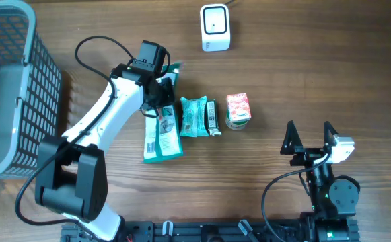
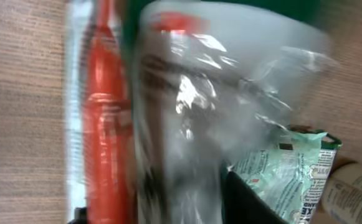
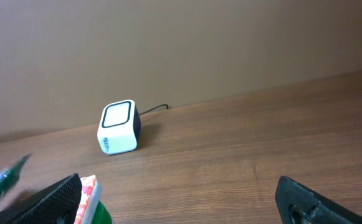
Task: Scan the item barcode
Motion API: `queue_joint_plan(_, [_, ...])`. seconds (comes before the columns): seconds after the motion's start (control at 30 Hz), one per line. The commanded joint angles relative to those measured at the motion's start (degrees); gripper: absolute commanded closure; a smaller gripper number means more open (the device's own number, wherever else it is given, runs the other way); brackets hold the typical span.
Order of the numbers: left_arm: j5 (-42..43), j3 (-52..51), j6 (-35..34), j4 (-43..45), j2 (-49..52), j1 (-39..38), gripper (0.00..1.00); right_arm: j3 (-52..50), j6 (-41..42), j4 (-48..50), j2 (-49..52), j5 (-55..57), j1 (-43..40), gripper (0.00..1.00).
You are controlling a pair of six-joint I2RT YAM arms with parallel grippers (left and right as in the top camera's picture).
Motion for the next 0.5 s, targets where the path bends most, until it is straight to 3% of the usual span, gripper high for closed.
queue_joint_plan(0.0, [-0.2, -0.4, 0.1, 0.2, 0.5, 0.0, 0.54, -0.1, 1.3, 0.8, 0.3, 0.2, 0.4, 0.00])
queue_joint_plan(0.03, [0.2, -0.4, 0.1, 0.2, 0.5, 0.0, 0.51, -0.1, 1.4, 1.2, 0.3, 0.3, 0.4, 0.00])
queue_joint_plan(0.13, [1.4, -0.3, 0.1, 0.2, 0.5, 0.0, 0.29, -0.1, 1.7, 3.5, 0.3, 0.2, 0.5, 0.00])
queue_joint_plan(0.2, [1.4, -0.3, 0.1, 0.2, 0.2, 0.1, 0.24, 0.0, 3.0, 4.8, 0.3, -3.0, 0.4, 0.00])
queue_joint_plan(0.37, [1.5, 0.9, 0.1, 0.2, -2.9, 0.1, 0.29, 3.8, 3.1, 2.3, 1.1, -10.7, 0.4, 0.00])
queue_joint_plan(0.47, [3.9, 2.8, 0.1, 0.2, -6.3, 0.1, 0.48, 11.1, 3.0, -2.0, 5.0, -10.7, 0.4, 0.00])
